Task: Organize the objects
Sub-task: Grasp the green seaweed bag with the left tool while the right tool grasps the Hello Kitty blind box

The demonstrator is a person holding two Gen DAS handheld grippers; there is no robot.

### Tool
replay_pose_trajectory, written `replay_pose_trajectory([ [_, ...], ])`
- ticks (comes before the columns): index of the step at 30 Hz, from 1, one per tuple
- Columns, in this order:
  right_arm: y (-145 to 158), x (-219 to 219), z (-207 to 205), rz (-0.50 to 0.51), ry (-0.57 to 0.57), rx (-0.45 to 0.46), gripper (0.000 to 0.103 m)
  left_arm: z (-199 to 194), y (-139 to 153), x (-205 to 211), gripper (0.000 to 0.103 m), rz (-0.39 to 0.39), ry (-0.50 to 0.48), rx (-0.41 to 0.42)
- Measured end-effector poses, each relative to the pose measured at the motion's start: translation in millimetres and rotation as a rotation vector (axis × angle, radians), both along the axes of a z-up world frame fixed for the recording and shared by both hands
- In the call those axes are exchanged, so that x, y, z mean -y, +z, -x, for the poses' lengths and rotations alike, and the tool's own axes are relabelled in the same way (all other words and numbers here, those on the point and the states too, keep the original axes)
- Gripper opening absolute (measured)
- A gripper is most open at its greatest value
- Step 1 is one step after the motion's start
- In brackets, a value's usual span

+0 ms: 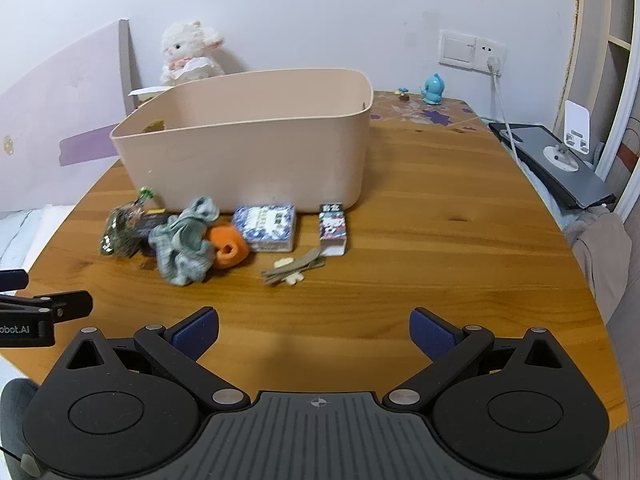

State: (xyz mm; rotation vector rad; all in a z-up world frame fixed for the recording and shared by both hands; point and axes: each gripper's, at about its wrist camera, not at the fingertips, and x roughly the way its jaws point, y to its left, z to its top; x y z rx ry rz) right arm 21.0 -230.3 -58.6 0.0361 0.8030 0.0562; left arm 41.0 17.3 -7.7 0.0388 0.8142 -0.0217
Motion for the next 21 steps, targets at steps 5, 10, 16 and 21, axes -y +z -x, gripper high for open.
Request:
replay_pose_trajectory([
  [5,-1.7,7.6,-16.8,0.004,-0.024,0.015,0.103,-16.3,-4.5,-4.4,0.103,-0.009,-0.001,0.004],
  [10,-7.9,14.5,-37.9,-0.007,-0.043,0.015,0.103,-36.6,-8.0,-14.3,0.103,0.005,0.020,0.006],
  [16,-16.6,17.2,-66.2,0.017,-0.059,0.017,0.101,-64.9,-13.0,-27.1,0.103,0.025,0.029,0.004],
  [21,-25.2,21.5,-91.8,0.035,-0.064,0.015,0.095,-90.3,-23.3,-36.4,0.103,0.015,0.033,-0.017],
])
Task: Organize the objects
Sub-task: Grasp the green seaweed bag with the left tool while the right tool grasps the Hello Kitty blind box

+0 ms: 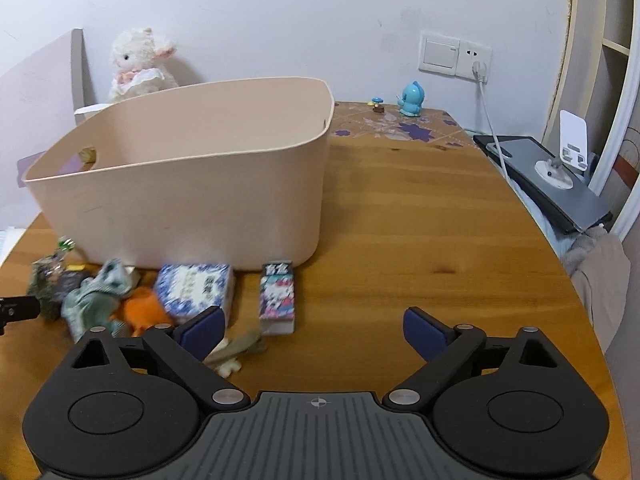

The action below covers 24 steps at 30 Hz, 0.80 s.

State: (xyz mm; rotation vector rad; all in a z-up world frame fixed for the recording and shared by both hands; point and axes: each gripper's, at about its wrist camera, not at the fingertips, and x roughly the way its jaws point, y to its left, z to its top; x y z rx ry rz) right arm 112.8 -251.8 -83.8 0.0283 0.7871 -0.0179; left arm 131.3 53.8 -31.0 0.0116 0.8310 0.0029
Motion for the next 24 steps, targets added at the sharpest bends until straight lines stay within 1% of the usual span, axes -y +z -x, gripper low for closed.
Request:
replay_pose_trajectory([
  [2,-4.6,2.0,-9.7,-0.003,0.001,-0.010,0.094,-7.3,-5.3,-2.9,0.103,-0.008,-0.003,-0.007],
  [5,-11.8,2.2,-21.9,-0.013,0.013,-0.028,0.091,-17.0,-13.3,-9.7,0.103,0.007,-0.019,-0.018],
  [6,-14.3,1.0,-25.4,-0.013,0.018,-0.036,0.090,-19.8,-15.7,-12.0,0.101,0.014,-0.022,-0.022],
  [7,-16.5,-1.2,-28.9,-0.009,0.024,-0.044,0.088,-22.6,-18.1,-13.7,0.095,0.019,-0.026,-0.030],
  [8,-19.0,-4.0,-32.0,-0.002,0.029,-0.053,0.087,-26.1,-20.5,-15.3,0.092,0.017,-0.027,-0.040],
  [9,-21.8,-6.8,-35.0,0.007,0.034,-0.062,0.086,-28.6,-23.0,-16.3,0.091,0.016,-0.029,-0.049],
  [11,-27.2,-11.5,-39.3,0.016,0.041,-0.078,0.078,-32.4,-26.4,-17.4,0.090,0.020,-0.040,-0.055],
  [13,-31.1,-13.5,-42.6,0.008,0.042,-0.089,0.074,-36.7,-29.5,-17.1,0.089,0.023,-0.054,-0.056],
  [15,-33.1,-15.3,-44.6,0.002,0.047,-0.095,0.068,-40.5,-31.6,-15.9,0.087,0.026,-0.065,-0.051],
  [16,-33.5,-16.6,-44.4,0.003,0.049,-0.094,0.061,-42.0,-32.2,-14.5,0.084,0.020,-0.071,-0.043],
  [17,-33.5,-18.1,-43.9,0.013,0.051,-0.089,0.056,-43.5,-32.5,-12.6,0.079,0.011,-0.082,-0.036],
  [18,-33.6,-19.2,-43.9,0.019,0.055,-0.085,0.053,-44.4,-32.4,-10.7,0.075,0.005,-0.095,-0.029],
  [20,-33.0,-19.3,-45.2,0.012,0.066,-0.079,0.037,-47.1,-31.3,-8.1,0.060,0.014,-0.120,-0.021],
  [21,-32.7,-18.7,-46.0,0.007,0.069,-0.078,0.033,-48.5,-31.1,-7.0,0.058,0.012,-0.126,-0.020],
  [22,-32.2,-18.8,-46.4,0.004,0.069,-0.080,0.026,-49.5,-31.0,-5.2,0.057,0.012,-0.133,-0.021],
  [23,-31.6,-18.4,-45.9,0.001,0.068,-0.082,0.021,-50.3,-30.9,-3.9,0.051,0.016,-0.139,-0.021],
  [24,-31.1,-17.7,-45.1,-0.009,0.069,-0.085,0.021,-50.5,-31.0,-3.1,0.045,0.017,-0.143,-0.018],
])
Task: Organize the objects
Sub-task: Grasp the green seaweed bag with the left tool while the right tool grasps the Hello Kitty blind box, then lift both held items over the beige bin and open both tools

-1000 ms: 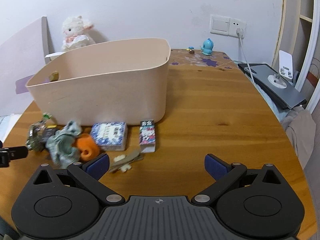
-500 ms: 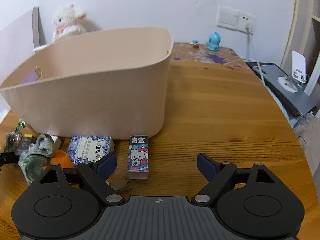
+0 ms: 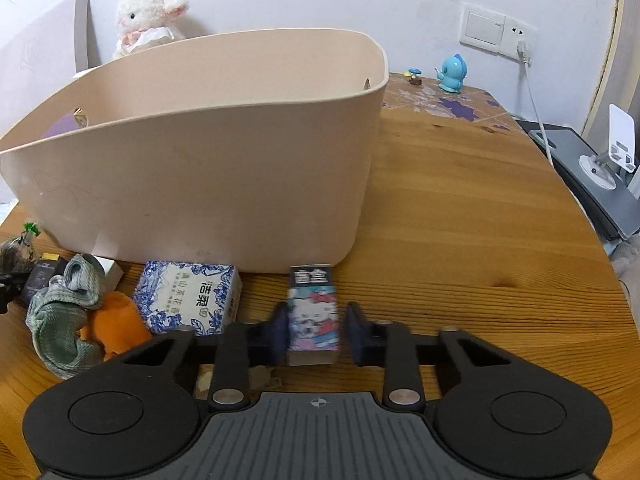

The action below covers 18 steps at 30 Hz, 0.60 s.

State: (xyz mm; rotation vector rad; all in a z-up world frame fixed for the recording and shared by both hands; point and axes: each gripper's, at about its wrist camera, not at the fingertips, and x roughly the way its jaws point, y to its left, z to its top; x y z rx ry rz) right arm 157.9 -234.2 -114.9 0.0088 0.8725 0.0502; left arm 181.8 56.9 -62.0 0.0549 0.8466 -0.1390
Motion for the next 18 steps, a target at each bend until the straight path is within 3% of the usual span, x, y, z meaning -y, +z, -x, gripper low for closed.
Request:
replay_pose_trajectory([
  [1,0.5,0.5,1.0,-0.009,0.003,-0.004,0.021,0.2,0.2,0.5,0.037,-0.001,-0.002,0.001],
  [4,4.1,1.2,8.6,-0.011,0.005,-0.001,0.021,0.6,0.4,0.9,0.031,-0.001,0.007,-0.007],
  [10,25.5,7.7,34.0,-0.018,-0.009,0.053,0.021,15.5,5.0,-0.3,0.030,0.017,0.031,-0.012],
  [18,73.0,17.3,70.1,-0.029,-0.018,0.176,0.021,46.4,41.9,3.5,0.030,0.021,0.036,0.087],
])
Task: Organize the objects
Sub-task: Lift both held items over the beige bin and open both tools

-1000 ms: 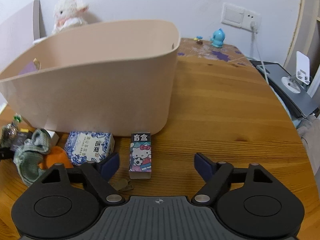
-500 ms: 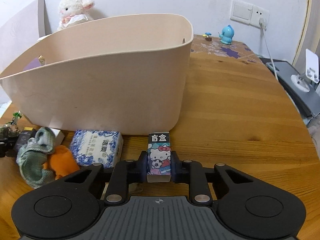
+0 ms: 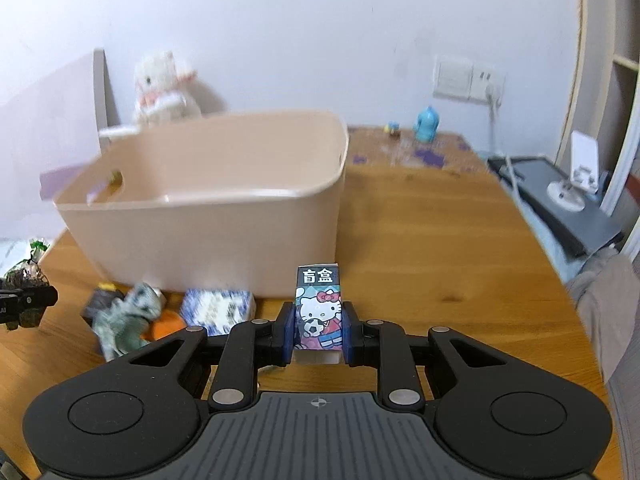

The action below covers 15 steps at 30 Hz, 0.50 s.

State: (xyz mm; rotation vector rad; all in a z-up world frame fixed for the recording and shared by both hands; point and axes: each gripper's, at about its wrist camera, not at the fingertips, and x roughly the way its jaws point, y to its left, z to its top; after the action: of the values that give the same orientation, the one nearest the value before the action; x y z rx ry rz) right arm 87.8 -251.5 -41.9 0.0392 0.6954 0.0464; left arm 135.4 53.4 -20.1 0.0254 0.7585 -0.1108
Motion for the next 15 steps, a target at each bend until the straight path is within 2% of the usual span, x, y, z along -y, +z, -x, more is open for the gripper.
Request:
replay_pose_trajectory([
  [7,44.7,-8.4,7.6,0.032,0.038,0.135,0.021,18.8,46.4,11.0,0.030,-0.027,-0.025,0.134],
  [12,65.1,-15.9,-9.8,0.039,0.055,0.200,0.021,11.4,74.4,26.1,0.030,-0.043,-0.053,0.213],
  [15,70.0,-21.8,-27.7,0.050,0.065,0.217,0.021,-1.1,81.9,37.0,0.030,-0.057,-0.069,0.246],
])
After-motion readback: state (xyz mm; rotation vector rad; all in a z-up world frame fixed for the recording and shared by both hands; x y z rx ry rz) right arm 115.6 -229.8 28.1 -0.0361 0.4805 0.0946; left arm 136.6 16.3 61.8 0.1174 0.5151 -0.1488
